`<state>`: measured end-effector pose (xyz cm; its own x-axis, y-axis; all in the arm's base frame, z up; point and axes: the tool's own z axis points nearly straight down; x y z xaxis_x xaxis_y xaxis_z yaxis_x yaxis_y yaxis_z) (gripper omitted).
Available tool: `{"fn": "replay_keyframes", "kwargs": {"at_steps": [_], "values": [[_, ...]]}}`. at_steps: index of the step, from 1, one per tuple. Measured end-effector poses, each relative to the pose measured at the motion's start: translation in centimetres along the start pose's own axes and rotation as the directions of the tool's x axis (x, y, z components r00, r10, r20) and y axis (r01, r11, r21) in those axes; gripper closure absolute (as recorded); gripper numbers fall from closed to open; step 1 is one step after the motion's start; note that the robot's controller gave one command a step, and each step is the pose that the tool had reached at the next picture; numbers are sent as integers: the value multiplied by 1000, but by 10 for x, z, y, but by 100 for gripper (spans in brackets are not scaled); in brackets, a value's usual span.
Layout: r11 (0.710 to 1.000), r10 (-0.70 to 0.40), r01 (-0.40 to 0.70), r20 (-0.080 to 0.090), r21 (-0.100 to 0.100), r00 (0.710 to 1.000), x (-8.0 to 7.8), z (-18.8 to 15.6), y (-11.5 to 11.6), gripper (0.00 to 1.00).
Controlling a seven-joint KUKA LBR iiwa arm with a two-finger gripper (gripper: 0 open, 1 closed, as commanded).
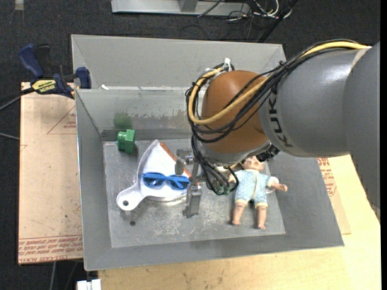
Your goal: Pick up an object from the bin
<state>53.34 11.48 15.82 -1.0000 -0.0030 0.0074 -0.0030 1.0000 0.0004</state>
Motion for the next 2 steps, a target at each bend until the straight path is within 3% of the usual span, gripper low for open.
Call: {"fn": "replay_keyframes", "kwargs": {"at_steps": [1,2], "values": [[1000,3,-3,7,-1,1000,-2,-4,-1,0],[1000,-9,9,9,-2,1000,-20,58,10,0]]}}
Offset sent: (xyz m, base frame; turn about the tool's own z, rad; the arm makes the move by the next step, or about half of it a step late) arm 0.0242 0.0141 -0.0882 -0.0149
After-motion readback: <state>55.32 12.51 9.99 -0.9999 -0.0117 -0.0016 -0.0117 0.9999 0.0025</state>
